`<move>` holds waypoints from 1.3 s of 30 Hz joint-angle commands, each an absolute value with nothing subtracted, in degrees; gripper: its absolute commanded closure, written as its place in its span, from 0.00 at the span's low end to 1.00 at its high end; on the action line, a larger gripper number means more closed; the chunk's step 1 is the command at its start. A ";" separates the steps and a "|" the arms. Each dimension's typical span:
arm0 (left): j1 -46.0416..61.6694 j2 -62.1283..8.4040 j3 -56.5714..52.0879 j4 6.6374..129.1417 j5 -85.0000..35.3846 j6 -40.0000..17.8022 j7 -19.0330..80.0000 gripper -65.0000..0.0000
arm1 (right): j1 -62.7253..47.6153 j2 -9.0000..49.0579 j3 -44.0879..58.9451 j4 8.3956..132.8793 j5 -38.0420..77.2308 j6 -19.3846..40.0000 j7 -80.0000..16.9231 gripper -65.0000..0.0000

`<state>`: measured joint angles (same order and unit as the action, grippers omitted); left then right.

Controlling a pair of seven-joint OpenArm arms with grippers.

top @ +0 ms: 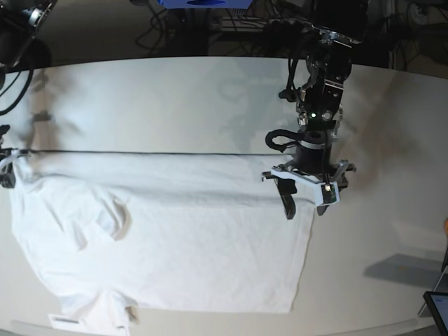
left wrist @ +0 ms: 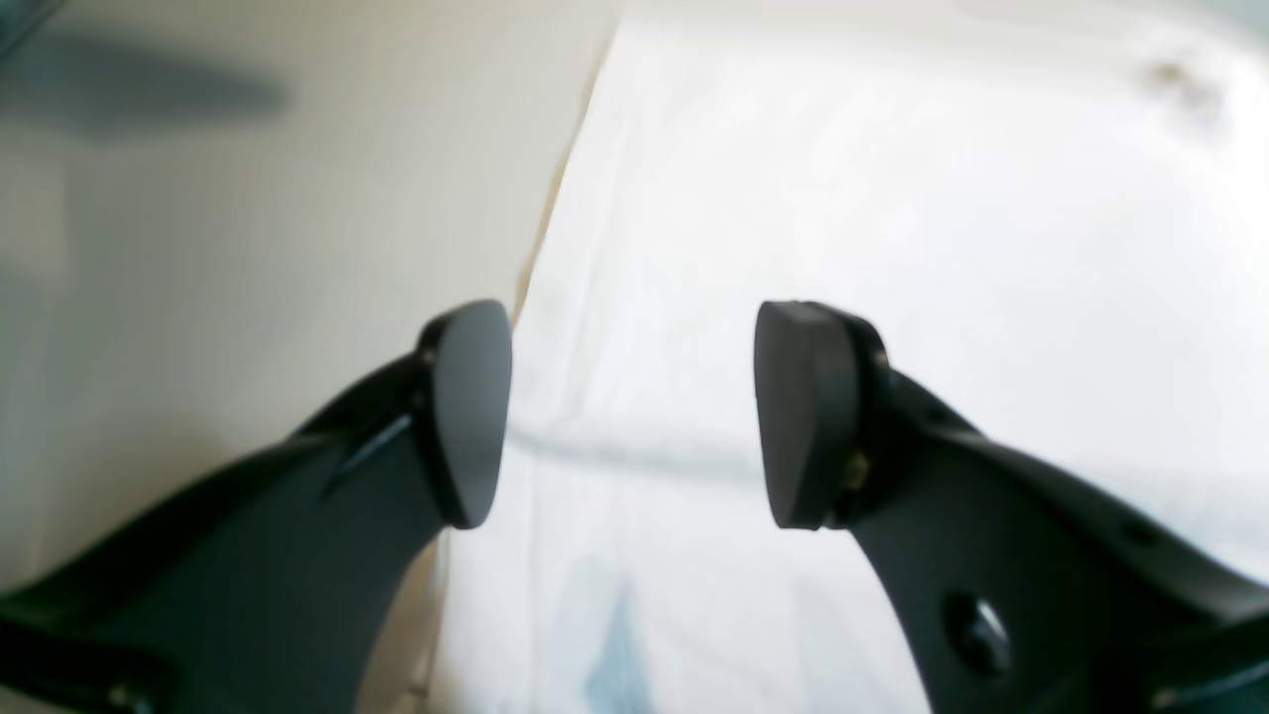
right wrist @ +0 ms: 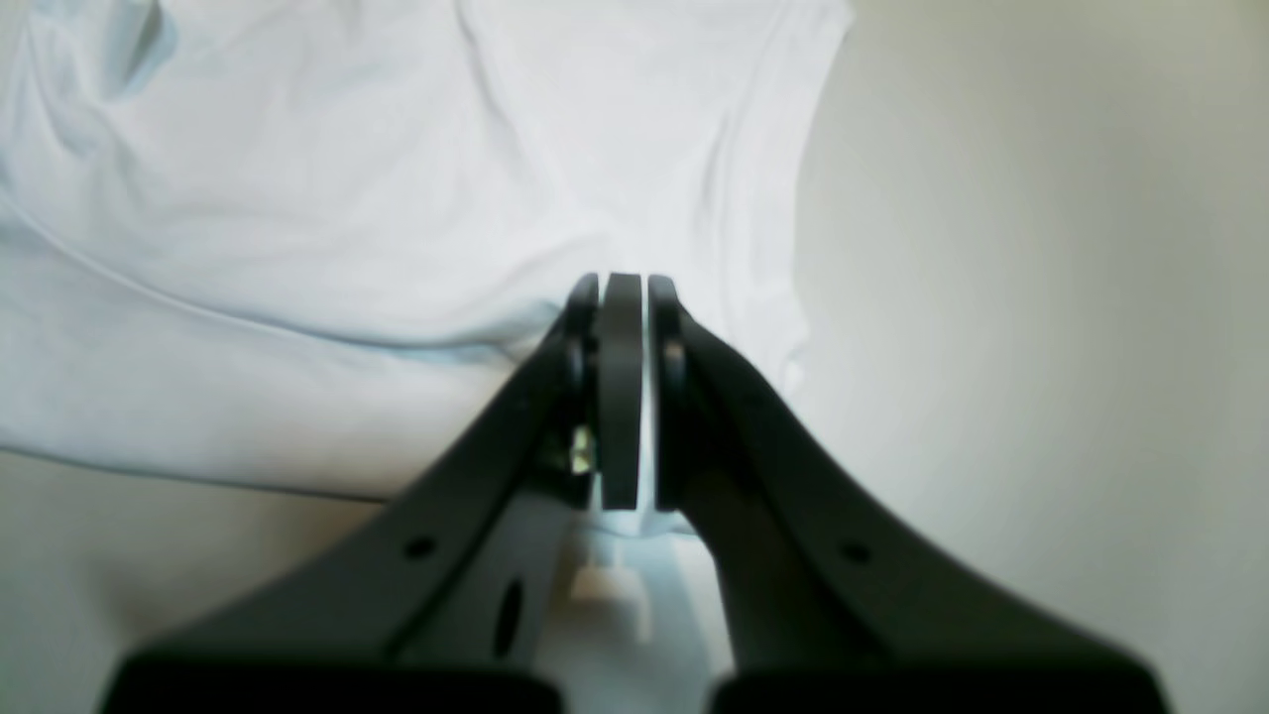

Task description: Fold the T-shirt properly

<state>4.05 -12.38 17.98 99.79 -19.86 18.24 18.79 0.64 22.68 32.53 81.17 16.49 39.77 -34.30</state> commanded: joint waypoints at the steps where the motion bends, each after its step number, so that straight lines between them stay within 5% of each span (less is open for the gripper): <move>1: 3.56 -12.62 17.80 101.05 -19.47 18.59 17.98 0.42 | 0.66 23.52 32.66 83.30 17.45 40.00 -33.10 0.98; 13: 1.63 -10.77 18.15 89.54 -19.38 18.51 17.45 0.42 | 1.27 23.52 24.40 77.49 16.57 40.00 -33.01 0.98; 20: 1.19 -10.15 18.51 85.58 -19.38 18.51 17.45 0.42 | 6.81 20.70 24.66 71.34 4.09 40.00 -31.43 0.98; 39: 7.43 -10.68 17.98 88.13 -19.47 18.51 17.98 0.42 | 2.68 19.03 28.97 68.26 -2.15 40.00 -32.31 0.98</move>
